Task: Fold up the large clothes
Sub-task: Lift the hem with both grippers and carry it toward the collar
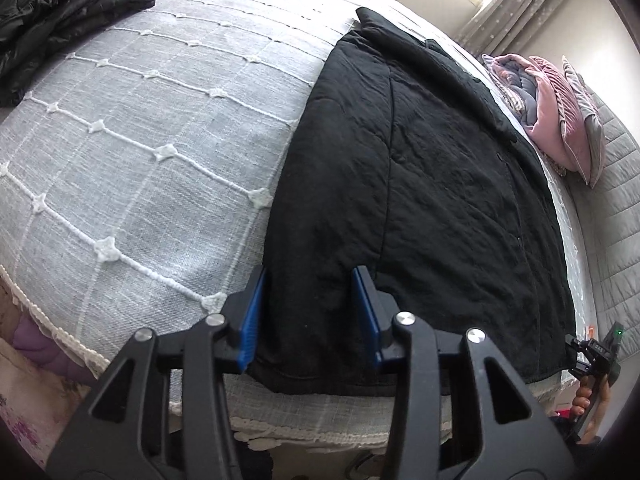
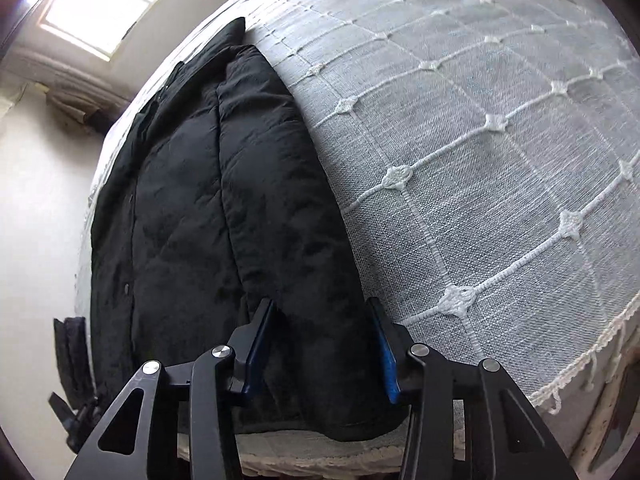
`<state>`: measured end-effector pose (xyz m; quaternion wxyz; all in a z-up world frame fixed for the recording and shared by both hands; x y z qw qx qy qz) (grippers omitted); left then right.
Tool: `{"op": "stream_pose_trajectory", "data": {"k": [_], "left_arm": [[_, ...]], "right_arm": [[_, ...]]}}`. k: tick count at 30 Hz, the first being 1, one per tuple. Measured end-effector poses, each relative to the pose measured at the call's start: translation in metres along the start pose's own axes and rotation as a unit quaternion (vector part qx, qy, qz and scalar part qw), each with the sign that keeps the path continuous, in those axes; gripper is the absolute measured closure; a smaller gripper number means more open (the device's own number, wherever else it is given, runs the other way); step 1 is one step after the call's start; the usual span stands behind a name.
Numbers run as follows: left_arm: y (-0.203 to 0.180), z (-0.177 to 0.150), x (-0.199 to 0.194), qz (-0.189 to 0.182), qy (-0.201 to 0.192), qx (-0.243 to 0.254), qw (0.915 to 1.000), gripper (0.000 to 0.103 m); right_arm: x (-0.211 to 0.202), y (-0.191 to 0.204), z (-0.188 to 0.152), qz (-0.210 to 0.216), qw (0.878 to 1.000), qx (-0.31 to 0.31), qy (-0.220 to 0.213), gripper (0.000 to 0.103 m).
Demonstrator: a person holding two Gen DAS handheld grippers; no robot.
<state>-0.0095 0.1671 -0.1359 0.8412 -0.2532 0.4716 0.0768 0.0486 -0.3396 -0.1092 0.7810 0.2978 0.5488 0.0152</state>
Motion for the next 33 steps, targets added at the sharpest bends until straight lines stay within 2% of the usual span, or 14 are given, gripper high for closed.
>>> {"op": "stream_pose_trajectory", "data": {"k": [5,7,10,11,12,13,14,16,20,23,24,25,29,33], "left_arm": [[-0.007,-0.001,0.005,0.030,-0.005,0.030,0.9991,0.059],[-0.007,-0.002,0.008,0.041,-0.004,0.036,0.9985,0.059],[-0.009,-0.002,0.008,0.049,-0.007,0.046,0.9977,0.060],[-0.010,-0.002,0.008,0.048,-0.009,0.047,0.9977,0.069],[-0.011,-0.001,0.008,0.047,-0.011,0.048,0.9977,0.084],[-0.011,0.000,0.006,0.044,-0.016,0.047,0.9978,0.088],[-0.012,0.001,0.005,0.043,-0.018,0.045,0.9979,0.090],[-0.012,0.001,0.004,0.040,-0.020,0.042,0.9981,0.090],[-0.012,-0.002,0.011,0.023,-0.002,0.029,0.9993,0.090],[-0.011,-0.003,0.008,0.025,-0.006,0.024,0.9994,0.091],[-0.012,-0.003,0.006,0.025,-0.011,0.025,0.9993,0.094],[-0.013,-0.003,0.004,0.022,-0.017,0.027,0.9992,0.095],[-0.014,-0.001,-0.009,0.009,-0.039,0.030,0.9987,0.097],[-0.021,-0.005,-0.020,0.008,-0.052,0.050,0.9974,0.098]], "right_arm": [[-0.004,0.020,-0.008,-0.014,0.998,-0.054,-0.010,0.057],[-0.005,0.019,-0.008,-0.016,0.999,-0.046,-0.016,0.056],[-0.008,0.016,-0.006,0.010,0.999,-0.026,-0.018,0.055],[-0.010,0.015,-0.006,0.014,0.999,-0.024,-0.020,0.055],[-0.011,0.015,-0.006,0.017,0.999,-0.023,-0.022,0.055],[-0.011,0.015,-0.006,0.016,0.999,-0.024,-0.024,0.058],[-0.011,0.016,-0.006,0.012,0.999,-0.024,-0.025,0.059],[-0.010,0.015,-0.007,0.002,0.999,-0.033,-0.023,0.072],[0.004,0.017,-0.010,-0.012,0.999,-0.051,0.002,0.072],[0.010,0.012,-0.008,-0.001,0.999,-0.034,0.018,0.072],[0.007,0.011,-0.007,-0.003,0.999,-0.030,0.010,0.079],[0.004,0.011,-0.005,-0.007,1.000,-0.030,0.000,0.091],[-0.015,0.018,-0.003,0.014,0.998,-0.031,-0.045,0.095],[-0.042,0.022,-0.003,0.085,0.993,-0.003,-0.084,0.097]]}}
Point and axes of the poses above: each gripper's, at about its wrist camera, not at the fingertips, and x roughly the way its jaws point, y to its left, z to its top, the point moved 8 cm from there along x, roughly the way its jaws point, and after that the axes turned 1 degree about x, right-handed, at the moved point
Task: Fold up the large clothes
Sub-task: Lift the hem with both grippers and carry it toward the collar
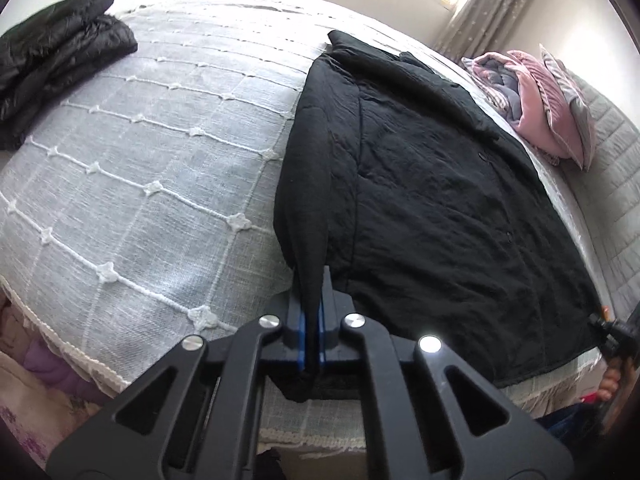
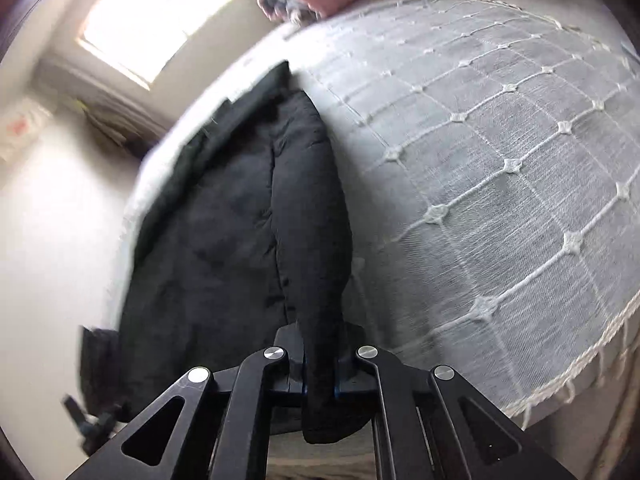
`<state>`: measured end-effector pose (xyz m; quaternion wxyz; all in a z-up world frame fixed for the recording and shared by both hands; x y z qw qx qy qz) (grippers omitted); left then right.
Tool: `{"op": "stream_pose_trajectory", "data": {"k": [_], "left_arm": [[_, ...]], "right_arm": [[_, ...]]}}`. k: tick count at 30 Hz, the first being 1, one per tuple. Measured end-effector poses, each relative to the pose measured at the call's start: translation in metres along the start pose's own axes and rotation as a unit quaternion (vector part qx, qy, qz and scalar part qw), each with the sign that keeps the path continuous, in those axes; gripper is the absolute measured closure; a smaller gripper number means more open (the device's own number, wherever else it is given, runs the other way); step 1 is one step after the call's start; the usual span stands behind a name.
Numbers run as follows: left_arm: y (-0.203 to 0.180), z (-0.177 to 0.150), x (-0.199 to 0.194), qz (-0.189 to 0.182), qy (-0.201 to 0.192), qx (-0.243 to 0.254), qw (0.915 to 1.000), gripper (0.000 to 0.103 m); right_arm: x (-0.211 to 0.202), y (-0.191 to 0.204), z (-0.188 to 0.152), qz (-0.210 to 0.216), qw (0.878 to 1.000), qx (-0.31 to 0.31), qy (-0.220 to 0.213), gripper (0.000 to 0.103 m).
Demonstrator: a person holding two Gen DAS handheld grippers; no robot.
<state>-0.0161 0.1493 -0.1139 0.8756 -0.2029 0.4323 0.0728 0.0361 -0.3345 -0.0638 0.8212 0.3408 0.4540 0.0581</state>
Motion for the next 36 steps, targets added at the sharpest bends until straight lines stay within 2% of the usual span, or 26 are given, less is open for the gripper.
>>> {"op": "stream_pose_trajectory", "data": {"k": [2,4,8,13,15,17,21,25,30,32,34,35,36], "left_arm": [[0.001,-0.001,-0.006,-0.005,-0.001,-0.008,1.0000,0.098],[0.001,-0.001,-0.027,-0.010,-0.020,-0.010,0.9997,0.098],[-0.007,-0.014,-0.076,-0.047,-0.032,-0.008,0.9984,0.098],[-0.016,-0.039,-0.164,-0.113,-0.054,0.005,0.9921,0.098],[-0.015,-0.035,-0.204,-0.143,-0.076,0.003,0.9868,0.098],[-0.017,-0.023,-0.233,-0.157,-0.103,0.000,0.9823,0.098],[-0.018,0.017,-0.266,-0.171,-0.159,-0.018,0.9722,0.098],[-0.024,0.079,-0.238,-0.169,-0.173,-0.057,0.9685,0.098],[-0.047,0.178,-0.178,-0.143,-0.165,-0.073,0.9731,0.098],[-0.057,0.228,-0.134,-0.123,-0.151,-0.087,0.9771,0.098],[-0.068,0.269,-0.077,-0.114,-0.118,-0.081,0.9831,0.096],[-0.069,0.285,-0.039,-0.112,-0.093,-0.090,0.9853,0.095],[-0.065,0.297,0.000,-0.112,-0.063,-0.111,0.9856,0.092]], "right_arm": [[-0.008,0.004,-0.003,0.007,1.000,-0.004,-0.005,0.097],[-0.017,0.004,-0.005,0.017,1.000,-0.001,-0.009,0.097],[-0.060,0.009,-0.007,0.071,0.997,0.002,-0.037,0.098],[-0.150,0.020,-0.012,0.105,0.989,-0.028,-0.103,0.098],[-0.194,0.028,-0.012,0.127,0.981,-0.043,-0.139,0.098],[-0.222,0.041,-0.008,0.141,0.973,-0.059,-0.170,0.098],[-0.250,0.069,0.014,0.178,0.959,-0.080,-0.207,0.098],[-0.232,0.084,0.056,0.208,0.951,-0.065,-0.219,0.098],[-0.159,0.116,0.145,0.196,0.959,-0.044,-0.199,0.098],[-0.123,0.130,0.182,0.177,0.964,-0.038,-0.195,0.098],[-0.074,0.139,0.225,0.157,0.968,-0.033,-0.194,0.096],[-0.039,0.138,0.244,0.131,0.973,-0.029,-0.186,0.095],[0.000,0.128,0.258,0.097,0.983,-0.007,-0.157,0.093]]}}
Point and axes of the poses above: each gripper's, at about its wrist camera, not at the fingertips, and x roughly the way its jaws point, y to its left, z to its top, the point moved 8 cm from there along x, roughly the way its jaws point, and after that the axes turned 1 degree about x, right-handed, at the moved point
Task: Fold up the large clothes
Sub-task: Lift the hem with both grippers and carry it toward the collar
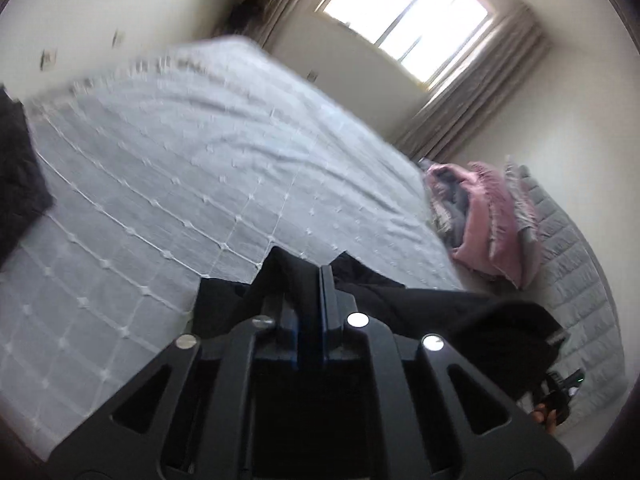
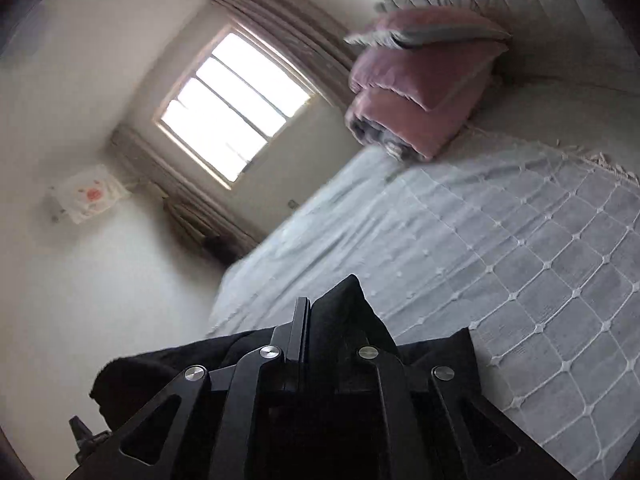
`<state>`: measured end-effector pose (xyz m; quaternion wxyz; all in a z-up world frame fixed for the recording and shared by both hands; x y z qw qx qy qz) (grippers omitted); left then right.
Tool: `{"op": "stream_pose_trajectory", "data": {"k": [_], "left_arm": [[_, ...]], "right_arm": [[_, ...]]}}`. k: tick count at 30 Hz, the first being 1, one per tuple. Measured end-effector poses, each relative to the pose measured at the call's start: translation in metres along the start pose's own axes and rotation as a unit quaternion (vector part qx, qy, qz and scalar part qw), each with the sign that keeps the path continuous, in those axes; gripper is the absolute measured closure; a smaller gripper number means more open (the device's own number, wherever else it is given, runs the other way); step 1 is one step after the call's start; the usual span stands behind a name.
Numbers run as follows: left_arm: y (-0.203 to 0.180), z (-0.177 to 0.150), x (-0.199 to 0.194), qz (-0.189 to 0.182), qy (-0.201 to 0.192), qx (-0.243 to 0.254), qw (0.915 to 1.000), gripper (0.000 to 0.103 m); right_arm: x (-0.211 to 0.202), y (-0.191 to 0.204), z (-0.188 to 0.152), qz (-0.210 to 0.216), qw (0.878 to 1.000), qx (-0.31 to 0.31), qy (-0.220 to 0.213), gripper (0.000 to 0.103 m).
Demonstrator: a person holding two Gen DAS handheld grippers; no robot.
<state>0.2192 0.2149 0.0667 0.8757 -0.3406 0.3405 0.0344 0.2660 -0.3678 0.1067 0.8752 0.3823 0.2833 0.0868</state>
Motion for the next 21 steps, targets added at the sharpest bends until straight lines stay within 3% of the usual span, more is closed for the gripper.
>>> {"op": "stream_pose_trajectory", "data": {"k": [2,4,5,6,9,12,15,17,20,21], "left_arm": [[0.024,-0.003,0.058,-0.005,0.056,-0.056,0.9969,0.090],[0.050,-0.009,0.084,0.000,0.073,-0.105,0.9918,0.090],[0.059,-0.011,0.089,0.010,0.068,-0.098,0.9928,0.087],[0.066,-0.014,0.094,0.024,0.068,-0.078,0.9944,0.076],[0.082,-0.027,0.105,0.051,0.099,-0.040,0.9930,0.062],[0.084,-0.033,0.123,0.064,0.112,-0.012,0.9916,0.048],[0.070,-0.050,0.156,0.057,0.162,0.008,0.9851,0.044],[0.061,-0.055,0.171,0.075,0.171,0.036,0.9818,0.043],[0.048,-0.053,0.189,0.102,0.157,0.095,0.9776,0.045],[0.046,-0.053,0.194,0.114,0.158,0.113,0.9742,0.068]], "right_arm": [[0.049,-0.035,-0.006,-0.057,0.995,0.054,0.055,0.090],[0.071,-0.062,-0.010,-0.055,0.992,0.096,0.057,0.087],[0.074,-0.070,-0.010,-0.055,0.993,0.098,0.047,0.086],[0.077,-0.082,-0.009,-0.070,0.994,0.081,0.036,0.080],[0.083,-0.112,-0.012,-0.127,0.990,0.032,0.049,0.052],[0.102,-0.128,-0.026,-0.141,0.986,-0.019,0.089,0.051],[0.126,-0.122,-0.041,-0.121,0.984,-0.048,0.123,0.051],[0.142,-0.111,-0.051,-0.126,0.977,-0.087,0.147,0.051],[0.172,-0.111,-0.062,-0.173,0.958,-0.141,0.179,0.054],[0.176,-0.108,-0.064,-0.181,0.953,-0.156,0.184,0.063]]}}
Point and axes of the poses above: each gripper's, at about its wrist camera, not at the fingertips, and x roughly the way its jaws point, y to its left, z to its top, the point moved 8 cm from there along x, roughly the way its jaws point, and after that the axes turned 1 degree about x, right-handed, at the moved point
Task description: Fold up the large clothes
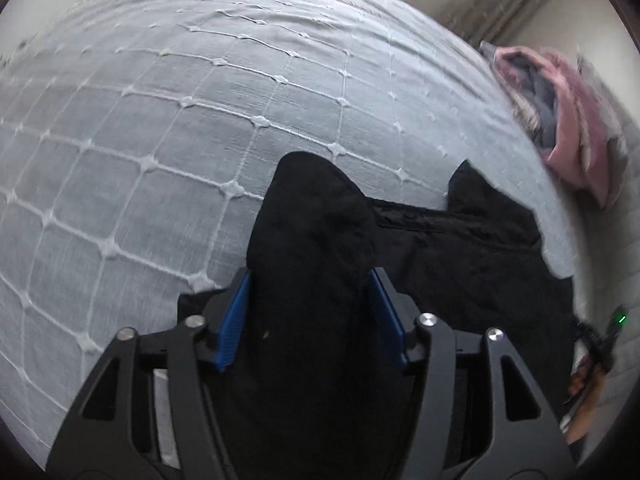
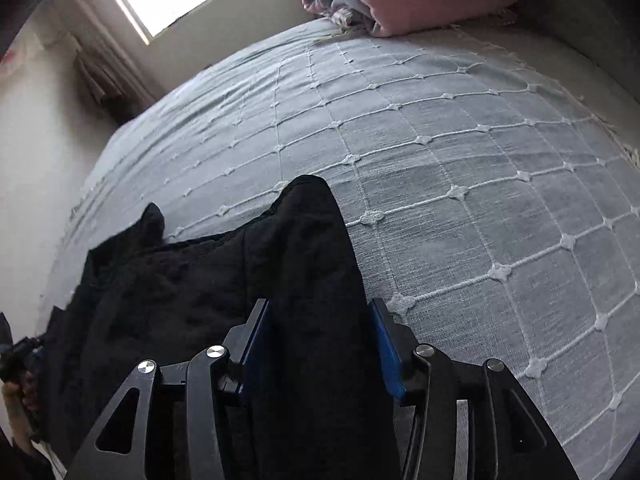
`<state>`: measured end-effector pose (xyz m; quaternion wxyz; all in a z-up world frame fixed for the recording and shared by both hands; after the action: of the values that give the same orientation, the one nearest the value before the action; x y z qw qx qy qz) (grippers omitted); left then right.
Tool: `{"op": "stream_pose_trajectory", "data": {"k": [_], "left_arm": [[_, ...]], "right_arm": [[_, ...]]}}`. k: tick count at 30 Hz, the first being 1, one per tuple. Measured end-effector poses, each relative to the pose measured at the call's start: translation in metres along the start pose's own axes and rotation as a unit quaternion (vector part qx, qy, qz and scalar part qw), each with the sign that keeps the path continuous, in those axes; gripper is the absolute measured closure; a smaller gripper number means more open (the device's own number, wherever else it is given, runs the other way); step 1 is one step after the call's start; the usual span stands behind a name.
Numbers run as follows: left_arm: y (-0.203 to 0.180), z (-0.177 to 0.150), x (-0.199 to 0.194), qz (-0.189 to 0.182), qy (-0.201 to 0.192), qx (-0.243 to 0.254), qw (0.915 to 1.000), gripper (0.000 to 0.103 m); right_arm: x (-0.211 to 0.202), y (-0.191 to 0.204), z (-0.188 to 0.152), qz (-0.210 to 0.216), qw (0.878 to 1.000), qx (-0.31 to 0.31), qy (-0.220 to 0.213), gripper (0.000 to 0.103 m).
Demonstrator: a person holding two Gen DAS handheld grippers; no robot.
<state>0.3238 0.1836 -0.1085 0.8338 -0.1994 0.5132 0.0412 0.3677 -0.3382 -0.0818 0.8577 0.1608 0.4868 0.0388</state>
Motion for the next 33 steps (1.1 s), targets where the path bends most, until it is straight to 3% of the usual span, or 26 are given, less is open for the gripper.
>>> {"op": "stream_pose_trajectory", "data": {"k": [1,2,3,9,14,17,20,22,25,30,33], "left_arm": [[-0.001,0.002,0.002,0.010,-0.002,0.012,0.9999,0.087],[-0.004,0.001,0.001,0.016,-0.002,0.020,0.9997,0.096],[-0.002,0.002,-0.004,0.018,-0.014,0.019,0.9996,0.097],[-0.008,0.041,-0.070,0.011,-0.120,0.006,0.9927,0.097],[-0.033,0.096,-0.092,0.062,-0.196,0.009,0.9786,0.098],[-0.033,0.117,-0.050,0.108,-0.176,0.006,0.9784,0.098],[-0.027,0.114,0.008,0.144,-0.137,0.005,0.9800,0.097],[-0.018,0.104,0.039,0.164,-0.116,0.011,0.9796,0.097],[-0.008,0.096,0.059,0.145,-0.110,-0.004,0.9832,0.097],[-0.007,0.089,0.066,0.142,-0.117,-0.008,0.9830,0.093],[-0.003,0.090,0.062,0.127,-0.109,-0.021,0.9857,0.085]], "right_arm": [[0.002,0.003,0.002,-0.009,1.000,-0.012,-0.001,0.085],[0.001,0.006,0.004,-0.013,1.000,-0.018,-0.005,0.091],[-0.004,0.008,0.006,-0.012,1.000,-0.018,-0.013,0.096],[-0.060,0.027,0.047,0.004,0.996,-0.010,-0.091,0.099],[-0.086,0.059,0.102,-0.026,0.986,-0.011,-0.163,0.099],[-0.051,0.056,0.123,-0.079,0.984,0.008,-0.158,0.099],[0.009,0.044,0.119,-0.132,0.985,0.008,-0.112,0.099],[0.045,0.032,0.107,-0.143,0.986,0.019,-0.082,0.099],[0.080,0.017,0.093,-0.144,0.987,0.037,-0.057,0.099],[0.083,0.013,0.089,-0.151,0.985,0.043,-0.065,0.097],[0.078,0.008,0.086,-0.168,0.982,0.056,-0.059,0.081]]}}
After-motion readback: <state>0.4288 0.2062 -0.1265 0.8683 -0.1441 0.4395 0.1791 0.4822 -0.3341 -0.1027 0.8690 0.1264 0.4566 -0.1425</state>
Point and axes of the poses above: each gripper's, at about its wrist camera, not at the fingertips, and x roughly the way its jaws point, y to its left, z to its top, the point moved 8 cm from there along x, roughly the way its jaws point, and after that the axes turned 1 degree about x, right-handed, at the moved point
